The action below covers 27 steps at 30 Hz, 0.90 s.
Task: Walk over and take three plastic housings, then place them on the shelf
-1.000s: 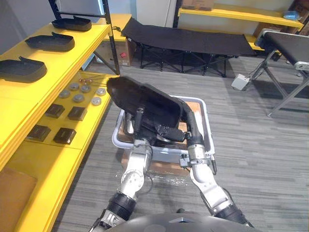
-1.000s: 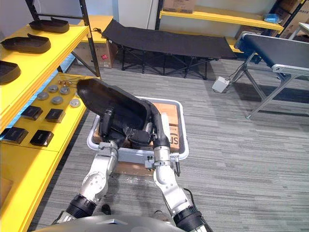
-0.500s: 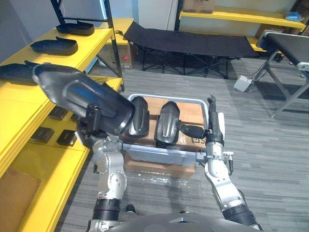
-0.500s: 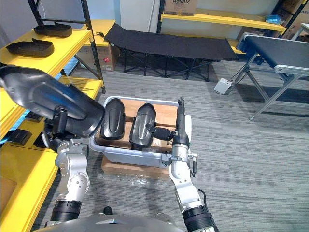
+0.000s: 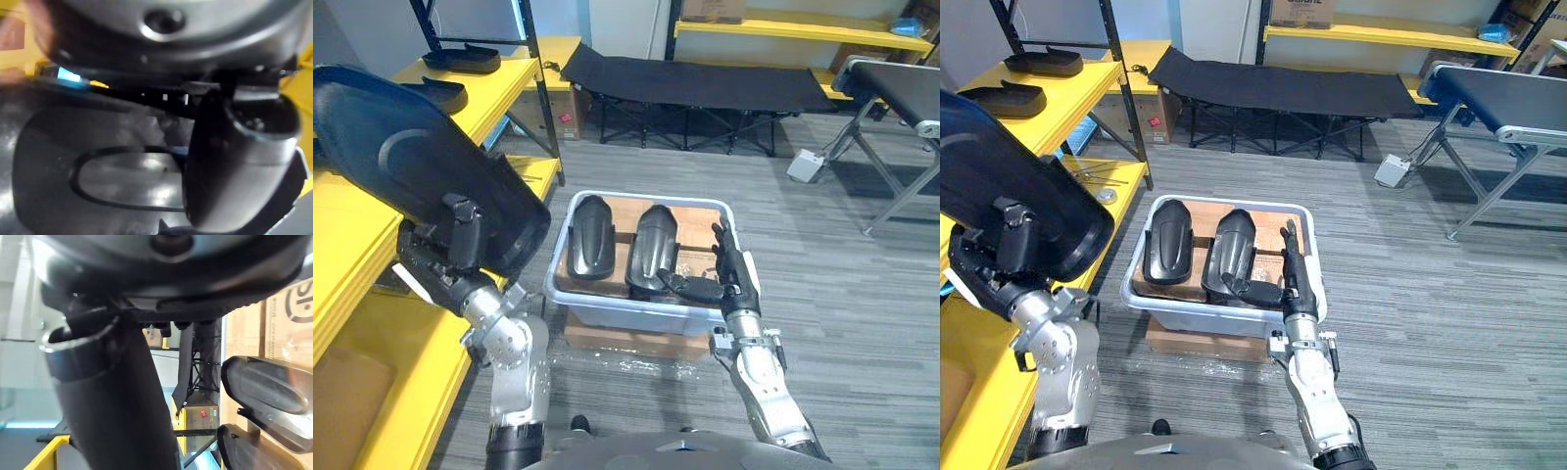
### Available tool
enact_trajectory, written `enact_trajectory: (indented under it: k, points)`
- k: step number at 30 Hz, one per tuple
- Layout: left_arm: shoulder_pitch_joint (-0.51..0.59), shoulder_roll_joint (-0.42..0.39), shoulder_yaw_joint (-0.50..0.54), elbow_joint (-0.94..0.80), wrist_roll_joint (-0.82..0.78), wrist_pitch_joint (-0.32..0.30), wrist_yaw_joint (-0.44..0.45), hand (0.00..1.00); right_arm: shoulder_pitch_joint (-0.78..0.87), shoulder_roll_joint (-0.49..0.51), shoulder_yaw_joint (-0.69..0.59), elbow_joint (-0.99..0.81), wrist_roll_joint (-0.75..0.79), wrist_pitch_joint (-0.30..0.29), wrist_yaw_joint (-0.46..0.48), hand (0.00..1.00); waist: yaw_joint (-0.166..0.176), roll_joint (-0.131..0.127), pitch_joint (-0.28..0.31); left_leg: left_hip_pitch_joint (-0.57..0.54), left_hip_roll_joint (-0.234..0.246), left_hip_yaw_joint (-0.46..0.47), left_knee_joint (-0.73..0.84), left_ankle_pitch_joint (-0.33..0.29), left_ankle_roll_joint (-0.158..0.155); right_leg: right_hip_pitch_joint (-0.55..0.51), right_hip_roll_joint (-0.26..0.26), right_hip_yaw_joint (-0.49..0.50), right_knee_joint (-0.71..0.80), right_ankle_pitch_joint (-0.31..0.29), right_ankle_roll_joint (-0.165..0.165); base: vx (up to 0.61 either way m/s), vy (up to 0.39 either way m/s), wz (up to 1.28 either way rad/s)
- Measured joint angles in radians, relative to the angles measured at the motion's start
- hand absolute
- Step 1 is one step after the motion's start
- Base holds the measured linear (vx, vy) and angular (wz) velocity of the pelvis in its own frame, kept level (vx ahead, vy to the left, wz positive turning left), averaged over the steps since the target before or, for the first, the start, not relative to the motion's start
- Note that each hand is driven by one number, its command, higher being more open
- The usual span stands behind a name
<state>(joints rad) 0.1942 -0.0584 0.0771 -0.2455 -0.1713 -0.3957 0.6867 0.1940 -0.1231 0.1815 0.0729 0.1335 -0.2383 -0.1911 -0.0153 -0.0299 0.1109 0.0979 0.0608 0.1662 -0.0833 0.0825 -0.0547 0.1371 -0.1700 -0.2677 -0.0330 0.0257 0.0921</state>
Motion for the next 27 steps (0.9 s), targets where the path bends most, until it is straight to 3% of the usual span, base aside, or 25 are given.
enact_trajectory:
  k: [5,19,22,23,25,27]
  points:
    - [0.14,-0.002,0.071,-0.119,0.025,0.0,-0.065,0.0,0.029,0.002,-0.045,0.053,0.04,0.008,0.052,1.0,0.016,0.005,-0.003,-0.015,-0.003,-0.027,0.0,0.0,0.0,0.005,0.0,-0.03,-0.007,0.001,0.007,0.02,-0.012,0.16]
    - [0.29,-0.016,0.256,-0.239,0.026,0.0,-0.222,0.0,-0.097,0.01,0.034,0.055,0.07,0.018,0.065,1.0,0.151,0.012,-0.017,-0.09,-0.04,-0.219,0.038,0.003,-0.004,0.05,-0.012,-0.199,0.012,-0.039,0.013,0.0,-0.019,0.38]
    - [0.283,-0.021,0.241,-0.238,-0.02,0.001,-0.291,0.0,-0.107,0.0,0.017,0.055,0.071,0.042,0.05,1.0,0.126,0.014,-0.015,-0.143,-0.054,-0.354,0.081,0.004,0.007,0.039,-0.012,-0.147,0.129,-0.098,-0.016,0.03,0.02,1.37]
    - [0.28,-0.019,0.23,-0.236,-0.037,0.001,-0.336,0.0,-0.095,0.0,0.005,0.055,0.071,0.058,0.036,1.0,0.121,0.016,-0.01,-0.148,-0.064,-0.418,0.077,0.012,-0.002,0.039,-0.011,-0.109,0.174,-0.131,-0.032,0.0,0.013,1.63]
    - [0.283,-0.015,0.232,-0.236,-0.053,0.001,-0.374,0.0,-0.088,0.0,0.002,0.055,0.071,0.075,0.026,1.0,0.13,-0.017,-0.007,-0.16,-0.09,-0.478,0.078,0.028,-0.014,0.051,-0.024,-0.099,0.209,-0.202,-0.017,-0.02,-0.07,1.29]
    - [0.294,-0.02,0.233,-0.226,-0.073,0.001,-0.38,0.0,-0.093,-0.001,-0.002,0.055,0.071,0.075,0.028,1.0,0.153,-0.022,-0.002,-0.18,-0.104,-0.515,0.083,0.051,-0.024,0.059,-0.021,-0.124,0.207,-0.239,0.021,-0.05,-0.145,0.7]
